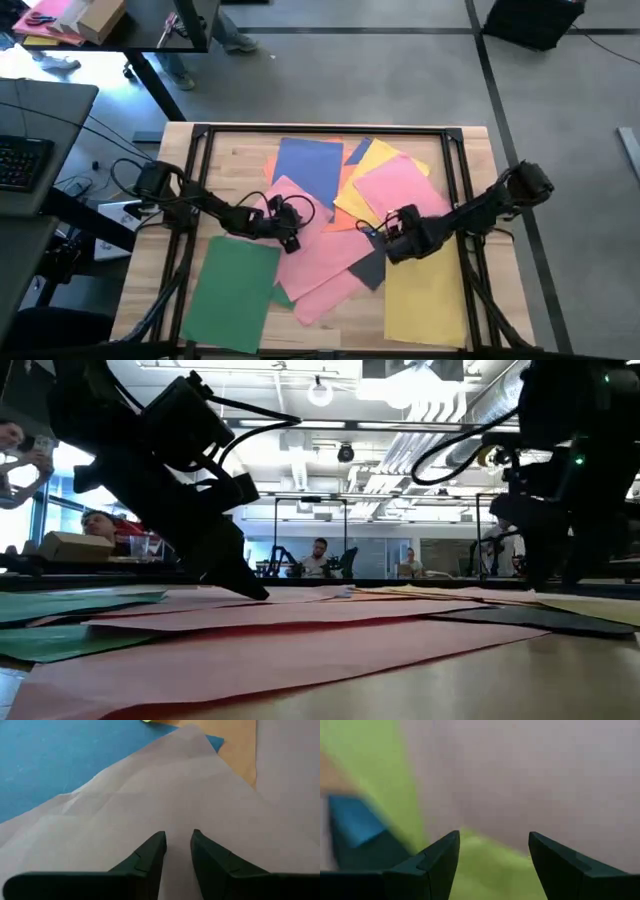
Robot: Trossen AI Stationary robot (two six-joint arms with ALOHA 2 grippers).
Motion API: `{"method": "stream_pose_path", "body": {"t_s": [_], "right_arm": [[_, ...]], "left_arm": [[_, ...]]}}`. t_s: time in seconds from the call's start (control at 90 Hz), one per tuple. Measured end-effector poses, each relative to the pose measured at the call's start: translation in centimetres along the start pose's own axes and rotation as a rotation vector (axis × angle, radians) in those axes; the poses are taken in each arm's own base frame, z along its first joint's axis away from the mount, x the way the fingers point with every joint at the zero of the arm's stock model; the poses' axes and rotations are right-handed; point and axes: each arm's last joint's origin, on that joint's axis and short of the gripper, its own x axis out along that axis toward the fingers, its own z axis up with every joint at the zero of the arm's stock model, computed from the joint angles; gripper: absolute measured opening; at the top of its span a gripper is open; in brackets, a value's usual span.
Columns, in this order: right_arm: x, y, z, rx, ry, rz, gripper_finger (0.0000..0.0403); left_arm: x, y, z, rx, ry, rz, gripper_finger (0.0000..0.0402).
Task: Organize paper
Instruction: Stack the yellow paper on top of the other yellow paper to the bottom right of the table
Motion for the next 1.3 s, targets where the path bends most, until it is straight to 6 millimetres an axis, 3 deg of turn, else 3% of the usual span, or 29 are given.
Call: {"method": "stream_pose_path", "body": {"t_s": [0.156,0.456,0.8,1.067,1.3], "right_arm": [[0.7,0.0,0.1,-0.039,0.049,-0.059,0.0224],[0.7,2.3,-1.0,-0.055,0.1,0.137,0.0224],[-3.6,4.6,-1.9,-0.131,0.046,0.294,0.0224],[-1.7,6.1,-3.8,-0.195,0.099,0.227,0.0224],[-2.9,7.3,-3.5,-0.257,0.093,0.104,0.0224]], "left_arm": [[0.0,0.0,0.0,0.0,0.0,0.0,0.0085],[0.0,0.0,0.0,0.007,0.003,-0.011,0.0085],[-1.5,0.2,1.5,-0.011,-0.046,-0.047,0.0085],[-1.5,0.3,1.5,0.0,-0.039,-0.039,0.0085],[-1.5,0.3,1.5,-0.001,-0.041,-0.038,0.0085]]}}
